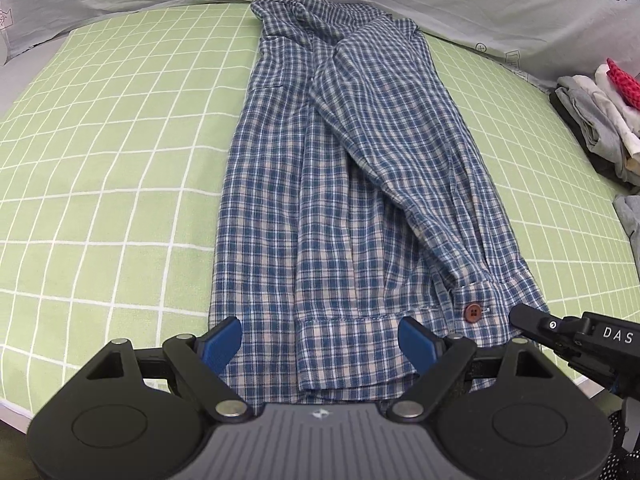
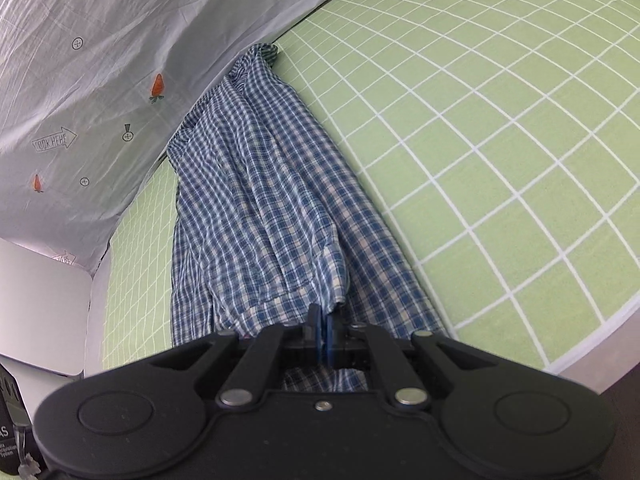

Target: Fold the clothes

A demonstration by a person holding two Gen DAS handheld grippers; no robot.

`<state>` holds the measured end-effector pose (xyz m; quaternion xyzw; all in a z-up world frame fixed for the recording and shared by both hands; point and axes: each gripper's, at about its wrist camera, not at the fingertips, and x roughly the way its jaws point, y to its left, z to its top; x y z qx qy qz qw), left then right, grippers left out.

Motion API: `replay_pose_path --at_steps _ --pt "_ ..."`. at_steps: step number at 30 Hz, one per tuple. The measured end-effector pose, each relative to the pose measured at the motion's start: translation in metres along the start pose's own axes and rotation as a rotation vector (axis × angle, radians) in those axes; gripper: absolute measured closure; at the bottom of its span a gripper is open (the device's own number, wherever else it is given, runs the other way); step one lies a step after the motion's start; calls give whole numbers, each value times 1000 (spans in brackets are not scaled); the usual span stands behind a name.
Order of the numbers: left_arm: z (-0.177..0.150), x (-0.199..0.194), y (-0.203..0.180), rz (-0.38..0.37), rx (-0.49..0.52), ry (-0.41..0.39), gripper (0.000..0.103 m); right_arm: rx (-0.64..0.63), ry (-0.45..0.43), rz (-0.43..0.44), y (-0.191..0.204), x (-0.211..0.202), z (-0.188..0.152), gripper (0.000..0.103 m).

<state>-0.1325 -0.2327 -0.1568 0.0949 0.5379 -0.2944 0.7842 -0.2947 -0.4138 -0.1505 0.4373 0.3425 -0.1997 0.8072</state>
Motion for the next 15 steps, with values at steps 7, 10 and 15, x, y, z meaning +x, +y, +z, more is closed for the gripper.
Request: replay_pose_path --at_steps 7,10,15 --pt "-9 2 4 39 21 12 17 -86 26 -59 0 3 -8 99" --pt "-10 2 5 60 32 12 17 -157 31 -90 4 -1 -13 98" --pt "-18 -1 6 83 34 20 17 -310 31 -165 11 -9 -25 87"
